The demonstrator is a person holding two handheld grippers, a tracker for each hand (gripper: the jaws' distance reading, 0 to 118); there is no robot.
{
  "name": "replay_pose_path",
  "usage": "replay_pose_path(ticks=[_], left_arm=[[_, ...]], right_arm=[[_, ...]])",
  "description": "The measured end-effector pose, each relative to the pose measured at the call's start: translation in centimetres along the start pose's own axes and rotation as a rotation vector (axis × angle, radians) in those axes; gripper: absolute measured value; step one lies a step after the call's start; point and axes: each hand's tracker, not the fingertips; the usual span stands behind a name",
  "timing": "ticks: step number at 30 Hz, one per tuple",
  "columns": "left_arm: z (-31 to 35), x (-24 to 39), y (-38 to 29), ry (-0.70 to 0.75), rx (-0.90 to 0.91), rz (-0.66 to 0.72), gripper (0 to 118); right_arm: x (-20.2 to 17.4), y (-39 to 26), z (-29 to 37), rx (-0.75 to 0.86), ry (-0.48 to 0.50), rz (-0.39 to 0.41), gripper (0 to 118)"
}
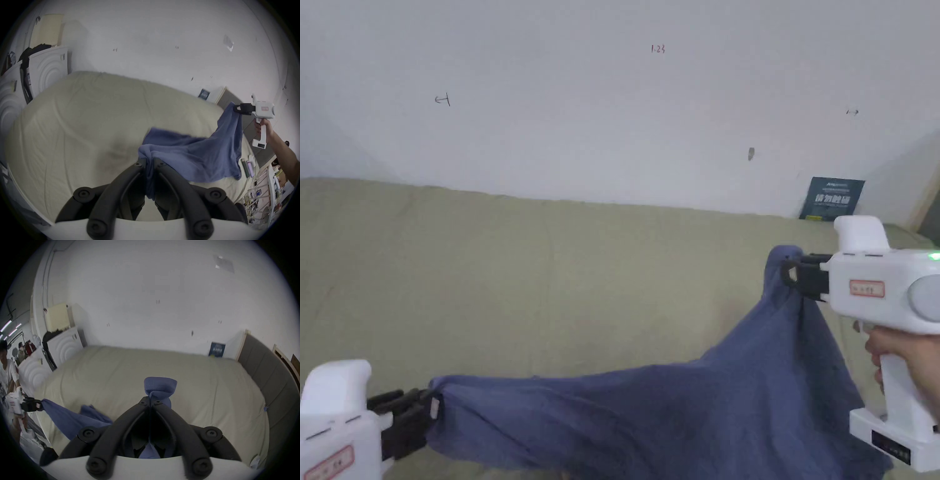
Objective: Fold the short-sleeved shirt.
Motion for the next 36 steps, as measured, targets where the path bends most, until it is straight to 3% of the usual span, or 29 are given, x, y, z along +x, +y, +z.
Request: replay_pose_path(ticks=[10,17,21,36], left_arm=[[4.2,3.8,14.3,0.03,0.248,-0.082,8],[6.5,5.2,25.5,0.131,0.362,-0.134,8],[7.8,5.5,30.7,0.142,0.397,-0.089,8],[3.2,6.3,35.4,0.157,0.425,-0.032,8]], right_arm=[[-0.7,12.6,11.8,0.242,-0.087,0.013,1],[-0.5,22.0,16.1,0.349,-0.13,-0.005,1],[-1.1,26.2,17.2,0.383,-0.161,-0.001,1],[-2.2,31.4,13.2,0.455,-0.158,0.004,1]])
